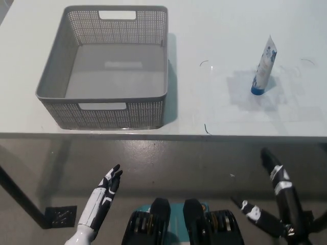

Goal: Use the right hand to pick up a shampoo and place it into a container on the left side

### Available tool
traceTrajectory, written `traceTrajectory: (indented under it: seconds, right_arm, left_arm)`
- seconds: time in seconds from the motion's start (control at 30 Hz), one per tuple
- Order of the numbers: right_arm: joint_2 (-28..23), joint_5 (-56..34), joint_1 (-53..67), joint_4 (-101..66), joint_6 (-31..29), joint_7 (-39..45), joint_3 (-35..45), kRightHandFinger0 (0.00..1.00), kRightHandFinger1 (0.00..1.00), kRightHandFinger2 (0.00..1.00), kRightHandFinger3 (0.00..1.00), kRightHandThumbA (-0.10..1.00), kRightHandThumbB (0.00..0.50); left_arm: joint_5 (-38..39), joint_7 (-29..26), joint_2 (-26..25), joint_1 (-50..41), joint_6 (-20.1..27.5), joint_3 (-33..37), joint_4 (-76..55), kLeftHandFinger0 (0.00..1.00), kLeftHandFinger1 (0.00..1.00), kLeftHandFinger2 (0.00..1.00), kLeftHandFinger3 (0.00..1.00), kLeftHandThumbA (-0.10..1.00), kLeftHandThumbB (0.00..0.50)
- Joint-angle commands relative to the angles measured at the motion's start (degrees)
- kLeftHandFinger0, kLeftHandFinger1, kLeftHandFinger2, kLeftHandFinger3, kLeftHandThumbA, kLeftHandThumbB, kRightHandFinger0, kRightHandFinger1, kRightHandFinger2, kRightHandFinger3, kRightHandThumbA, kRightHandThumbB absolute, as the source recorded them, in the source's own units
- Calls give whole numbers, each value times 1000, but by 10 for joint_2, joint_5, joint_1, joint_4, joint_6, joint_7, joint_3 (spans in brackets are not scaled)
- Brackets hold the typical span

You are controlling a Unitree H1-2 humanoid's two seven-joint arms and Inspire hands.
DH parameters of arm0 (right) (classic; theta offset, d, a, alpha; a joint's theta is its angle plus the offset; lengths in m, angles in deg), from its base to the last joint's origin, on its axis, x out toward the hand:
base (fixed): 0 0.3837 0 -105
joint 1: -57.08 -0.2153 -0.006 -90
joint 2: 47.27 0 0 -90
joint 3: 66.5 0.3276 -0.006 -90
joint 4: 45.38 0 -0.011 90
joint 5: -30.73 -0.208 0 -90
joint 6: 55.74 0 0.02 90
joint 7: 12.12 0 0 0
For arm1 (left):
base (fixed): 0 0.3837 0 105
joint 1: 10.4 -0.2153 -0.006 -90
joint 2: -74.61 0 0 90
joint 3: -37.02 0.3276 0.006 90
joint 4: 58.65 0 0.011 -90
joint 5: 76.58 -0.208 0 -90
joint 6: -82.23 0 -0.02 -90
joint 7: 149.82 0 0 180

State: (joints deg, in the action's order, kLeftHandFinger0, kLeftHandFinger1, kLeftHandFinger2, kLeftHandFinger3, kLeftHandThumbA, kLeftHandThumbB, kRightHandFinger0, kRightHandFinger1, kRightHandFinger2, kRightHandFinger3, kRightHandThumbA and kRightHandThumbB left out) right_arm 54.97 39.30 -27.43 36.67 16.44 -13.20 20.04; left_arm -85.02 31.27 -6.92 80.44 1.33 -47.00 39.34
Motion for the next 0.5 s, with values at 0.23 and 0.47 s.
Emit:
traceTrajectory:
  seconds: [0.23, 0.47]
  right_arm:
    - [6, 14, -87, -21, 61, -29, 54, 1000, 1000, 1000, 1000, 1000, 423]
    - [-3, 5, -165, 27, 99, -25, 67, 1000, 1000, 1000, 1000, 1000, 395]
  left_arm:
    - [-4, 0, 0, -27, 26, 3, -15, 1000, 1000, 1000, 1000, 1000, 245]
    - [-4, -6, 1, -47, 29, -4, -21, 1000, 1000, 1000, 1000, 1000, 249]
